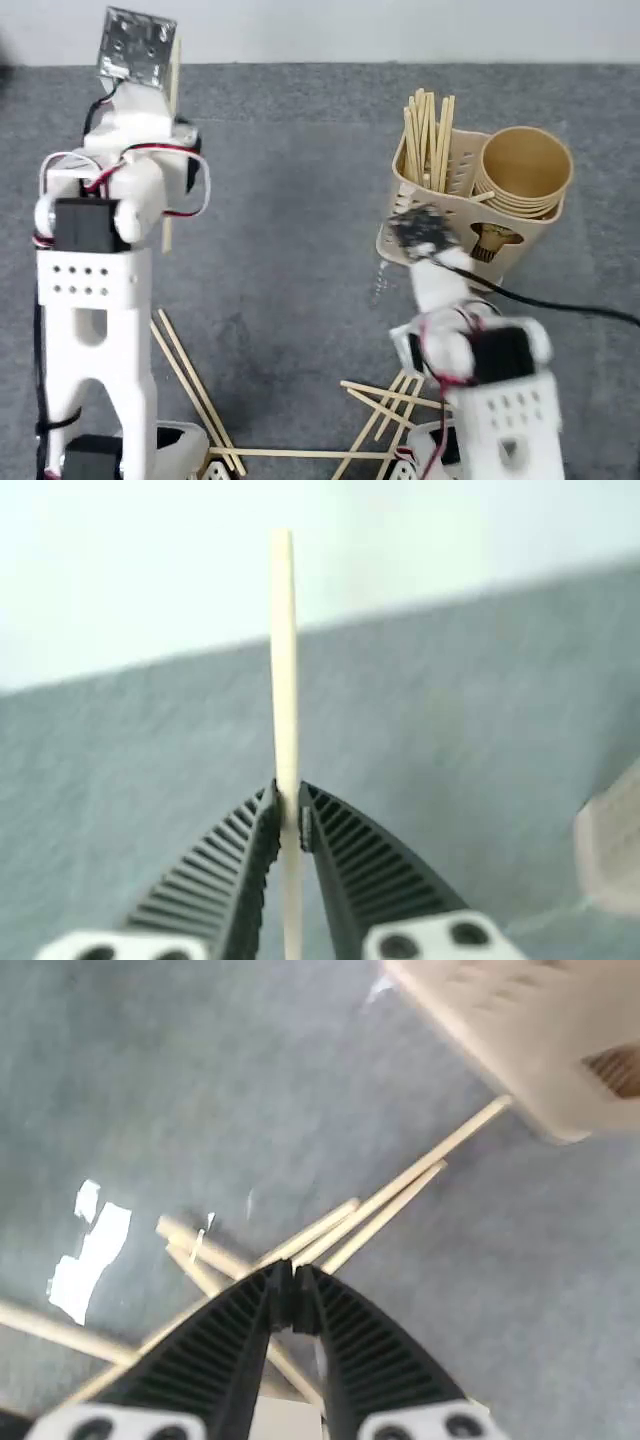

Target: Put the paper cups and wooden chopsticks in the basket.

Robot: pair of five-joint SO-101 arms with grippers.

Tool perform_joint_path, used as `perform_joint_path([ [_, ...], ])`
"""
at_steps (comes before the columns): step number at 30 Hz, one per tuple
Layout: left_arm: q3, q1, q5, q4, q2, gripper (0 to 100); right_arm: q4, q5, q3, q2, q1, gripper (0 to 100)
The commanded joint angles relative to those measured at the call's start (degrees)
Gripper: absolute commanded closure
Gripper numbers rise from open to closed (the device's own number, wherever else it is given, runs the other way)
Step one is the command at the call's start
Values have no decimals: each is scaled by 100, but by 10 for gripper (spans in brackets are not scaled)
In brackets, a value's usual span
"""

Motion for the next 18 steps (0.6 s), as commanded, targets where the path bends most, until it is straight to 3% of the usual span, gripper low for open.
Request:
perform_joint_path([
  [1,-286,396,756,-756,-255,988,-84,44,-35,-673,646,990],
  [6,-286,1055,1468,-1591,-237,987,-145,26,220,-936,1429,990],
  [13,-251,1776,2303,-3147,-220,987,-1156,-316,1204,-980,2229,990],
  [18,-251,2312,2444,-3789,-35,987,-1508,-571,1679,-980,2422,990],
])
